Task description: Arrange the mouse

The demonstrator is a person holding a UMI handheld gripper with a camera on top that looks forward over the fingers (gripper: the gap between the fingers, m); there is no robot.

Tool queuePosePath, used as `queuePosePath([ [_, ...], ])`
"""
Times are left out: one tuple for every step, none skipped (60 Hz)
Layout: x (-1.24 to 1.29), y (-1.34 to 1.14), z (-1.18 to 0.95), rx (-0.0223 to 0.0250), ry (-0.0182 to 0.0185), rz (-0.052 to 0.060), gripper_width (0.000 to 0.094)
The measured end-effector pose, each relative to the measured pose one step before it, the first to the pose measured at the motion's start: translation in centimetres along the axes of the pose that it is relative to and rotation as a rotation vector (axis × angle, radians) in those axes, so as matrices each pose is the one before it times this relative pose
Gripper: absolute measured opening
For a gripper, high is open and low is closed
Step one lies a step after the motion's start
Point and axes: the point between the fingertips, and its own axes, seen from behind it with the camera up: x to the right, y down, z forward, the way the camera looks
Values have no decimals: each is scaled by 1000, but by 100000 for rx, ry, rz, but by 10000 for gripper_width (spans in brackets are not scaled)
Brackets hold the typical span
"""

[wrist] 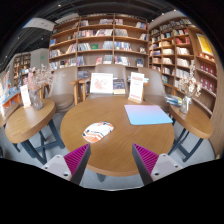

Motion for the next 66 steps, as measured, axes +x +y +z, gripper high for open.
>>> queuePosePath([
  [-457,31,21,-57,-298,-84,857],
  [-455,8,66,48,-365,-65,857],
  [-405,16,78,58,-428,-79,858],
  [-357,52,95,-76,-406,-112,858],
  [-364,24,117,-114,-440,-101,857],
  [-404,44,153,-206,-412,-102,858],
  [-387,65,118,-221,-410,-77,857],
  [-363,88,151,-279,-403,-37,857],
  [-331,96,177,-329,-312,-5,859],
  [-309,101,184,-366,-246,42,859],
  [-308,188,149,-277,-298,68,859],
  [-321,28,191,-365,-335,134,859],
  [-292,35,161,-314,-339,173,859],
  [-255,35,185,-313,-227,179,859],
  [-215,27,199,-307,-148,191,860],
  [-215,15,170,-257,-93,159,860],
  [-211,25,177,-263,-78,120,858],
  [-177,9,207,-257,-36,40,858],
  [-122,3,197,-271,80,-18,857],
  [-89,12,224,-274,199,-3,859],
  [-83,7,229,-245,221,26,858],
  [-107,-36,236,-143,198,30,855],
  [-109,-57,251,-32,149,29,855],
  [-138,-68,246,-2,95,4,856],
  [-100,-54,247,-4,27,-2,856],
  [-104,-21,248,-152,-41,8,856],
  [-106,10,279,-363,-62,30,855],
  [-67,40,288,-499,-24,104,856],
  [-26,51,266,-568,43,143,856],
  [-31,17,274,-456,107,237,855],
  [77,-101,66,-315,-7,295,857],
  [-8,-9,254,-271,64,251,856],
  [4,-10,282,-296,60,241,854],
  [-6,12,282,-367,128,192,856],
  [-9,7,286,-398,150,95,856],
  [-60,-3,398,-456,213,-42,855],
  [-39,21,293,-390,98,-15,854],
  [-37,-13,282,-384,110,25,856],
  [-13,-14,279,-372,105,68,855],
  [-13,-15,261,-353,117,66,855],
  [-8,-63,266,-199,103,141,856],
  [-32,-103,227,-93,8,287,854],
  [-55,-124,247,62,-112,340,856],
  [-65,-121,248,89,-131,355,855],
  [-45,-96,252,-38,-46,294,854],
  [-28,-22,263,-244,13,214,856],
  [7,96,208,-575,-6,144,855],
  [14,26,242,-601,-105,138,853],
  [-22,23,258,-648,-98,178,853],
  [-12,34,249,-648,-50,222,853],
  [29,14,220,-604,56,195,852],
  [26,1,213,-576,128,192,851],
  [-78,-7,247,-379,80,261,852],
  [9,-36,225,-460,-30,311,852],
  [27,-204,161,214,104,30,855],
  [44,-267,196,524,160,-261,855],
  [49,-139,198,1,190,-282,858],
  [19,-59,201,-339,149,-133,859],
  [69,-1,128,-494,268,136,863],
  [83,-185,134,161,453,-40,856],
  [34,-68,161,-245,150,35,852],
  [-27,-62,146,-402,5,196,851],
  [4,-151,157,-43,105,107,849],
  [-61,-81,148,-239,-157,150,848],
  [-63,-105,156,-167,-135,133,849],
  [-85,-169,158,-42,-175,5,850],
])
